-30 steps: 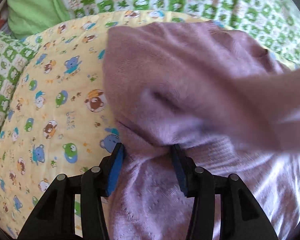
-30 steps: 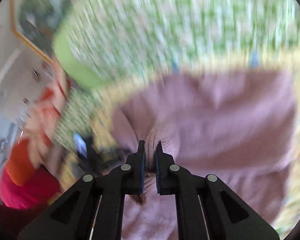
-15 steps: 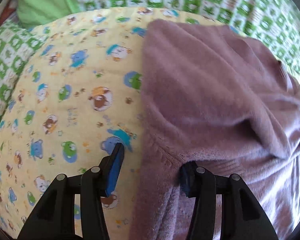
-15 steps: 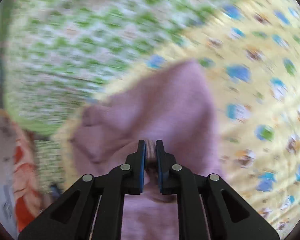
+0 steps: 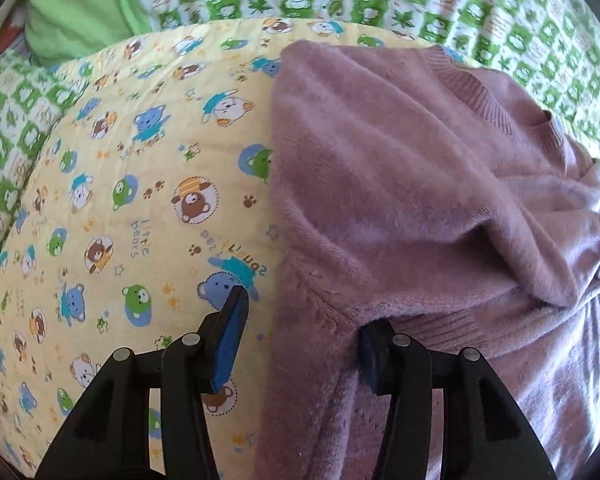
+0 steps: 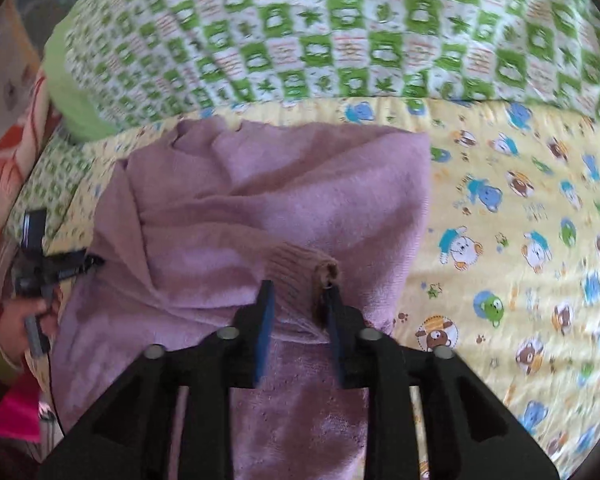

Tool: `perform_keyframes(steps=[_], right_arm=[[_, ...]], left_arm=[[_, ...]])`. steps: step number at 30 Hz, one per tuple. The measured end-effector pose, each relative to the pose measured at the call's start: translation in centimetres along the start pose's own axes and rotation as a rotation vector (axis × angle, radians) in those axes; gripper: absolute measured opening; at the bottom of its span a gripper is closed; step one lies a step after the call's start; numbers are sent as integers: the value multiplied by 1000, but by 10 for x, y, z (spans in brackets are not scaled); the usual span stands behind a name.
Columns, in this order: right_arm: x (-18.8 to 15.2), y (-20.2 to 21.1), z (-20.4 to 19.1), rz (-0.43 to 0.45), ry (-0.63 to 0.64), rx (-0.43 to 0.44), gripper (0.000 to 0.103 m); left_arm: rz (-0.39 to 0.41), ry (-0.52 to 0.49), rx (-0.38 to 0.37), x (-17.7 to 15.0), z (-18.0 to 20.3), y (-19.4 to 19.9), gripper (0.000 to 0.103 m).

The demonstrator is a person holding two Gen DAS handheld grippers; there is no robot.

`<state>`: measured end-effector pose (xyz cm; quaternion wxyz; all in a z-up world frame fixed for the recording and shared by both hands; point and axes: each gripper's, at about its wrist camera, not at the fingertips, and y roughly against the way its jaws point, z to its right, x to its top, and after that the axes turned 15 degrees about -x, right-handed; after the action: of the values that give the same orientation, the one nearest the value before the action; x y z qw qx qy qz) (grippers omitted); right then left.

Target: Fold small clothes

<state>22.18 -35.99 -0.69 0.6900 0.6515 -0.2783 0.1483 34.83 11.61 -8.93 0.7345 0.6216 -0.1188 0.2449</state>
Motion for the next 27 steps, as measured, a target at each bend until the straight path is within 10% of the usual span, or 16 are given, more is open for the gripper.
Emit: perform_keyframes(steps=[8, 12, 20, 27], right_arm=[[1, -42, 35, -78, -70, -60, 50], [7, -42, 26, -150, -70, 43, 6], [4, 55, 53, -125, -625, 683, 6], [-2, -4, 87, -169, -844, 216, 9]], left_arm=[[6, -66, 57, 2, 15, -8, 51], [26, 11, 38, 10, 1, -11, 47], [50, 80, 14, 13, -23, 1, 40], [20, 76, 15, 9, -36, 6, 42]])
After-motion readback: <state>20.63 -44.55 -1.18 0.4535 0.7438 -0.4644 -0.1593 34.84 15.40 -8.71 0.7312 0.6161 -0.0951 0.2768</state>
